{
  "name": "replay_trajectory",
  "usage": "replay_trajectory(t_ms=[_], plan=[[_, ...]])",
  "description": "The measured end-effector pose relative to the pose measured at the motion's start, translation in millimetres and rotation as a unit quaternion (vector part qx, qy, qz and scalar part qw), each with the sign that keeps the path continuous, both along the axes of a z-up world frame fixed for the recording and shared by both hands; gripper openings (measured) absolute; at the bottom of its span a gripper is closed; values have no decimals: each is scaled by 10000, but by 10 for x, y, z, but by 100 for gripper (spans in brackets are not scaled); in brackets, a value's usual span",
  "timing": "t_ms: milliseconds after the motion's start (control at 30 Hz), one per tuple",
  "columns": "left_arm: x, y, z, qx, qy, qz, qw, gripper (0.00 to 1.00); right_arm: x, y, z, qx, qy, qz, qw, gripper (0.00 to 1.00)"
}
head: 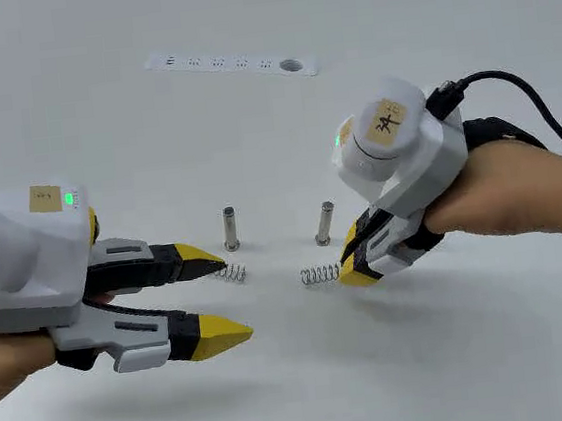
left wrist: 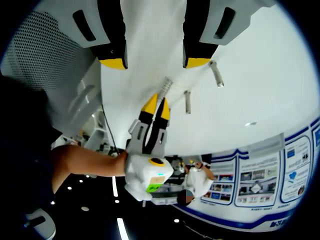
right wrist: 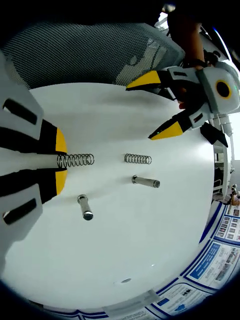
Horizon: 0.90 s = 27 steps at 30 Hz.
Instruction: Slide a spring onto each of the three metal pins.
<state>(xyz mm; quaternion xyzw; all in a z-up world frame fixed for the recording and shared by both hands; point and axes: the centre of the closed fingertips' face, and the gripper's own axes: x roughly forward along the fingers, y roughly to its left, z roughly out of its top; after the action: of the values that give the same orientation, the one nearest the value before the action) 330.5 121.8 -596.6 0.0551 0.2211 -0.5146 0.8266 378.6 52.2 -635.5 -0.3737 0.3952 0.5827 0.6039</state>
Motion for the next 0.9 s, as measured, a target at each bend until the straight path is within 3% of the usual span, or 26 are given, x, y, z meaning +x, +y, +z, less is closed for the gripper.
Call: replay_trajectory(t_ms=[367, 567, 900], plan=[[74, -118, -32, 104, 3, -303, 9995, 40, -185, 142, 249, 228, -103, 270, 9993, 11], [86, -205, -65, 219, -27, -519, 9984, 39, -308, 272, 381, 445, -44, 410, 9982, 11], [53, -279, -82, 364, -170, -783, 9961, 31, -404, 390, 437, 513, -37, 589, 9969, 11]])
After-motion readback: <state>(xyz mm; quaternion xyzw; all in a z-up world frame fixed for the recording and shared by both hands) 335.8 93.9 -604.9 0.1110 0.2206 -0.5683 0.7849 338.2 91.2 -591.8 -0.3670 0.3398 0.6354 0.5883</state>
